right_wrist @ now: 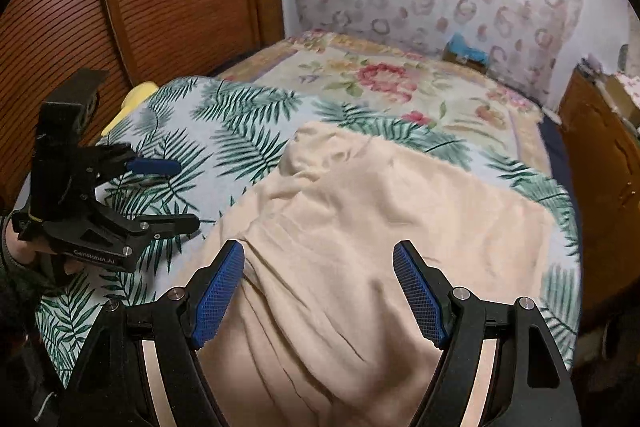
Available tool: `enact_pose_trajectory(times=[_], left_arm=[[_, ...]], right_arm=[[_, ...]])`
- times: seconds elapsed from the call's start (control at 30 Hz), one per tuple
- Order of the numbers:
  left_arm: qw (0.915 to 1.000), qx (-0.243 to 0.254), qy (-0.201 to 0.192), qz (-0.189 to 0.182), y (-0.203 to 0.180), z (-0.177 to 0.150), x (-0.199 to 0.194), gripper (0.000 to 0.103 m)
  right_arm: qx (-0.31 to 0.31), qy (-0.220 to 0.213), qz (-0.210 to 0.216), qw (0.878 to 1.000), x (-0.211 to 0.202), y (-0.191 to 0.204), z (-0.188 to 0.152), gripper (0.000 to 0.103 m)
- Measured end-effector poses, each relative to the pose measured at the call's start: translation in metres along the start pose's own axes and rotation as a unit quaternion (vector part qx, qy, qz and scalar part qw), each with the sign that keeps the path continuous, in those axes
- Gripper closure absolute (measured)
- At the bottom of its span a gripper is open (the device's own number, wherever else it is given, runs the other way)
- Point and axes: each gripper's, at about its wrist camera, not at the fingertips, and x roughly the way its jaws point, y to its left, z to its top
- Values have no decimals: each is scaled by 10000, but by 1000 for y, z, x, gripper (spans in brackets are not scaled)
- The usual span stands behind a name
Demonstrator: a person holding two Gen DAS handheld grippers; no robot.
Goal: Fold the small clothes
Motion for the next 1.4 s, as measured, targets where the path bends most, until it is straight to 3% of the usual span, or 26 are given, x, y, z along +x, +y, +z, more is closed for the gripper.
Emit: enact_pose_trajectory(times=[0.17,0.23,0.33,0.4,0.47,0.5,0.63,0.77,0.9,1.0,1.03,1.1,1.17,1.33,1.4], left_arm=[[9994,285,175,35,-12,0,7,0],[9994,292,179,40,-12,0,8,0],[9994,291,180,41,-13,0,7,0],[9994,290,180,39,-13,0,7,0],[9994,291,181,39,-13,-1,7,0],[9994,291,180,39,-13,-1,7,0],[9994,293,180,39,-13,0,7,0],[9994,292,179,39,-12,0,8,0],[9994,292,179,39,-12,0,8,0],[9994,293,180,39,-12,0,8,0],[9994,293,179,39,-12,0,8,0],[9994,293,180,39,-12,0,8,0],[9994,292,180,39,-12,0,8,0],[9994,294,181,47,-13,0,8,0],[9994,293,180,46,-13,1,8,0]], right_arm=[[-128,207,204,9995,13,5,4,31],[-194,267,196,9993,16,8,3,35],[-248,373,147,9989,22,7,3,48],[-296,427,116,9986,24,5,3,80],[-322,391,170,9986,19,4,5,94],[-340,342,156,9987,14,5,6,95],[-304,-15,-39,9995,-13,-5,17,98],[112,-304,-373,9988,-41,-48,31,98],[81,-318,-1052,9939,-48,-78,40,98],[597,-223,-1249,9901,-41,-116,44,98],[661,-137,-1429,9874,-35,-126,44,95],[848,162,-1571,9838,-21,-139,41,79],[1009,282,-1523,9828,-14,-146,35,76],[1072,21,-1198,9870,-21,-135,26,71],[954,-105,-1087,9894,-24,-126,24,56]])
